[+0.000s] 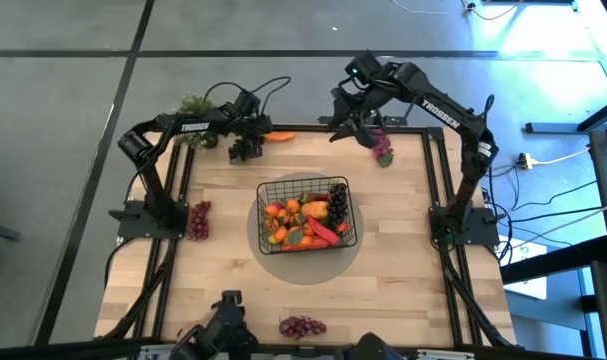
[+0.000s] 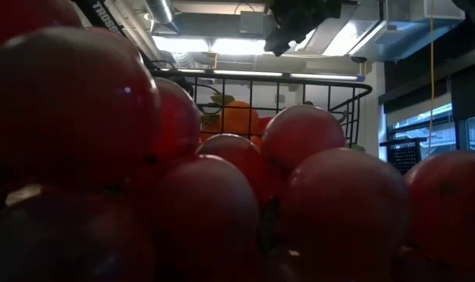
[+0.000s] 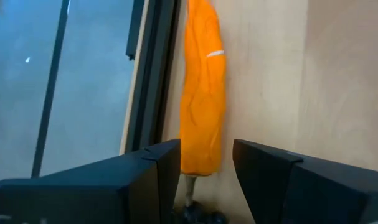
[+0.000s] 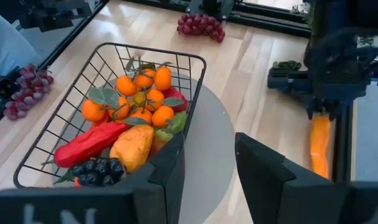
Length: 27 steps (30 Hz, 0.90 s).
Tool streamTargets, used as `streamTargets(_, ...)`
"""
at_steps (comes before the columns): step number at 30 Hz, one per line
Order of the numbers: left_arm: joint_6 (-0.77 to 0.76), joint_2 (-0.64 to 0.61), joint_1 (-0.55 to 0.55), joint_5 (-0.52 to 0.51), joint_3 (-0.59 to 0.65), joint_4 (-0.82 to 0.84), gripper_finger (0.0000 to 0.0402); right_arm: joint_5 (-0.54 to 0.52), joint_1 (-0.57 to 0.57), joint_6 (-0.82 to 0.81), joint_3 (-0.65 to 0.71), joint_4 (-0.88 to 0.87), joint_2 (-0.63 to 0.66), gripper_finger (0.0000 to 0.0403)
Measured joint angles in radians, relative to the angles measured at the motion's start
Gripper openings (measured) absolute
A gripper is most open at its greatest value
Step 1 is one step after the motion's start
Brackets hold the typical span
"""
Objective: Build produce basket
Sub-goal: Put the yellow pepper into the wire basket
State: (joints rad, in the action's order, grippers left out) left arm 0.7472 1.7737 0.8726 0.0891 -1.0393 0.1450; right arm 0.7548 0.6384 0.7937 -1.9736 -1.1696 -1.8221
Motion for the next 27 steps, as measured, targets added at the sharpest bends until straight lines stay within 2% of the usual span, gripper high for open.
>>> streamTargets(18,0.025,0.028,0.036,0.02,0.0,-0.028,0.0134,-0.002,0.0,0.0,0.0,0.01,-0.011,0.0129)
streamTargets(27,0.044,0.038,0.044,0.066,0.0,-0.034,0.0133,-0.027,-0.001,-0.003,0.0,0.068,-0.011,0.0129)
